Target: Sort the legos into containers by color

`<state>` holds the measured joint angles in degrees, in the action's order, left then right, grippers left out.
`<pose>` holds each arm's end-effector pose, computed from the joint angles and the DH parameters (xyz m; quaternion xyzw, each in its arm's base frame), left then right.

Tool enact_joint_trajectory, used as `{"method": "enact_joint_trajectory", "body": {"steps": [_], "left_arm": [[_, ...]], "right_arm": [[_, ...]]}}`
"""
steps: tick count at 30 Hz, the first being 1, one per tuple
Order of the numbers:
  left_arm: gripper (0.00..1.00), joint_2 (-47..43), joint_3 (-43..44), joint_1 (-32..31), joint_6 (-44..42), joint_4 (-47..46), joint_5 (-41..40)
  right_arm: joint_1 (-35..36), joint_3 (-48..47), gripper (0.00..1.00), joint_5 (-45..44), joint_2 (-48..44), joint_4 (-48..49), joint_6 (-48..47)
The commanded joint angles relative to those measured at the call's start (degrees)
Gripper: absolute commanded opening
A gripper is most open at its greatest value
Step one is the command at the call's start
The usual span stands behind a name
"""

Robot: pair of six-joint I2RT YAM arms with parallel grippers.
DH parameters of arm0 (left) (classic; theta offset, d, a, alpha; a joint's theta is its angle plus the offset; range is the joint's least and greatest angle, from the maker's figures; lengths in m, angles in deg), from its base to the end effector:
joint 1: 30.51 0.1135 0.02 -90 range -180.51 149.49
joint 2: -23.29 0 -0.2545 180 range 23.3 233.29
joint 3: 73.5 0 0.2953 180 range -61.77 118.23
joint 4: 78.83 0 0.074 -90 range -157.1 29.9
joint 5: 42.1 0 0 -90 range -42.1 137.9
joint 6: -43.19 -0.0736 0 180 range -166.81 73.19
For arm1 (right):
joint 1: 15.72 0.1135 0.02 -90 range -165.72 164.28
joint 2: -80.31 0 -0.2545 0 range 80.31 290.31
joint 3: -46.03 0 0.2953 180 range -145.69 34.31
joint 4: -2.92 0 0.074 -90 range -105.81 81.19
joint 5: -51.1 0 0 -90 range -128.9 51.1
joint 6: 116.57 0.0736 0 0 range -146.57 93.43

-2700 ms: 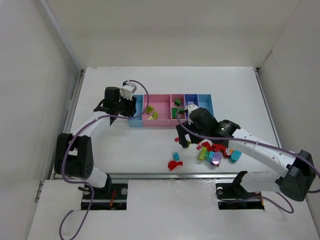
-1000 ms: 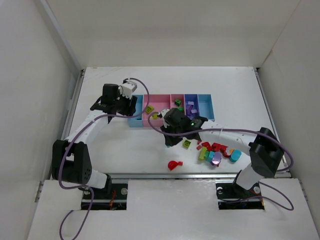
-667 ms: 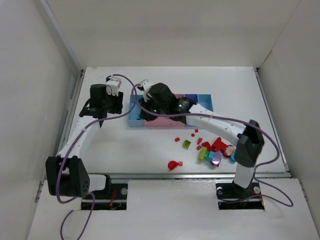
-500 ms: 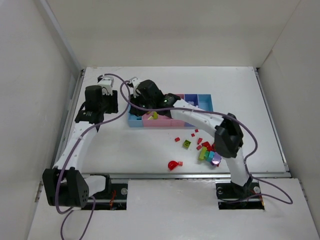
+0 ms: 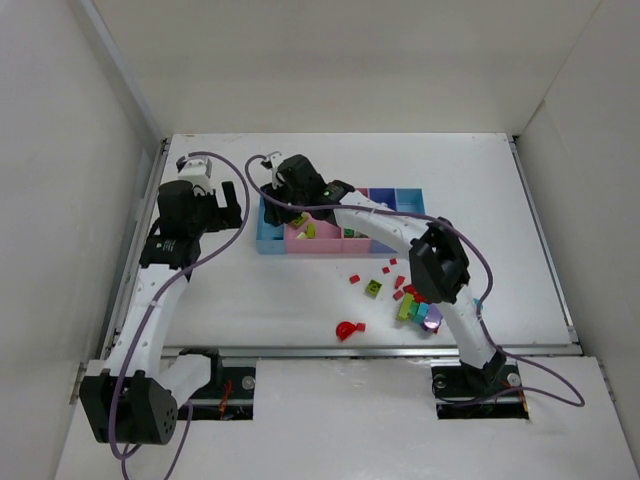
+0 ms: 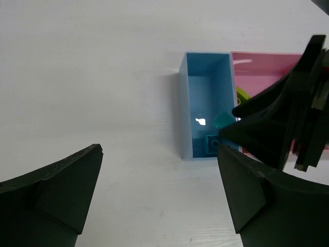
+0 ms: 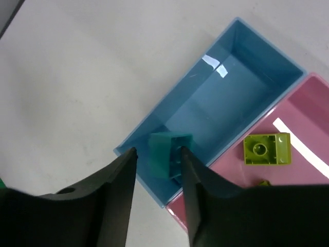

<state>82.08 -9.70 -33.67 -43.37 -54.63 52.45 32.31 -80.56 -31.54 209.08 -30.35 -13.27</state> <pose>0.3207 -0.0236 0.3085 0.0210 0.8145 -0.0656 0.5761 0.3904 0.4481 0.2154 -0.2928 0.8378 0.2823 0.3643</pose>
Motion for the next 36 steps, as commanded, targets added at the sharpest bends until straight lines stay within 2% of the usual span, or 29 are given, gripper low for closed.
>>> {"method": "enact_joint_trajectory", "body": {"steps": [1,2,3,7,9,12,13,16,18,22,24,25,27,31,36], "left_arm": [[0.93,-1.13,-0.48,-0.01,-2.47,-2.98,6.16],[0.93,-0.61,-0.48,-0.01,-4.30,-2.98,7.04],[0.93,-0.60,-1.00,-0.01,-5.54,-2.98,9.48],[0.94,0.01,-1.01,-0.01,-12.13,-2.45,18.71],[0.88,0.01,-1.01,-0.01,-15.20,-2.45,22.84],[0.82,0.71,0.21,-3.07,-25.12,0.00,29.79],[0.82,1.24,1.44,-5.52,-28.37,3.32,33.11],[0.82,4.39,3.64,-10.71,-40.24,11.22,35.52],[0.82,6.16,4.35,-17.73,-44.64,13.89,34.74],[0.89,9.94,2.69,-30.65,-51.68,16.79,31.31],[0.92,11.09,0.94,-38.01,-55.55,17.33,29.82],[0.98,11.87,0.92,-40.24,-56.52,17.33,29.81],[1.00,12.67,-0.39,-45.41,-59.93,18.02,29.81],[1.00,16.53,-0.39,-49.56,-59.96,16.28,31.39],[1.00,23.56,-0.39,-55.10,-43.74,9.69,24.10]], "right_arm": [[0.05,-3.25,0.48,2.75,0.25,1.34,-0.03],[0.05,-3.26,0.69,3.45,0.25,1.33,-0.03],[0.05,-3.26,0.77,3.46,0.25,0.63,-0.03],[-1.10,-1.15,0.97,2.05,-3.96,1.14,-0.03],[-2.67,0.34,1.00,2.05,-7.37,1.15,-0.03],[-4.70,4.36,1.00,-0.14,-13.95,0.63,-0.03],[-5.22,6.22,1.00,-0.93,-16.16,0.62,-0.03],[-6.54,16.67,1.00,-5.58,-25.98,-0.52,-0.56],[-7.07,22.29,1.00,-9.88,-30.66,-1.48,-1.08],[-7.69,35.82,1.00,-13.32,-39.28,-4.65,2.16],[-8.21,39.27,1.00,-13.94,-43.06,-4.65,4.53],[-8.22,40.85,1.00,-14.82,-44.29,-4.65,5.41],[-8.22,44.81,1.00,-15.52,-47.46,-4.04,7.52],[-8.22,50.17,1.00,-16.67,-52.12,-3.51,10.69],[-8.22,57.63,1.00,-18.60,-58.62,-3.51,13.67]]}}
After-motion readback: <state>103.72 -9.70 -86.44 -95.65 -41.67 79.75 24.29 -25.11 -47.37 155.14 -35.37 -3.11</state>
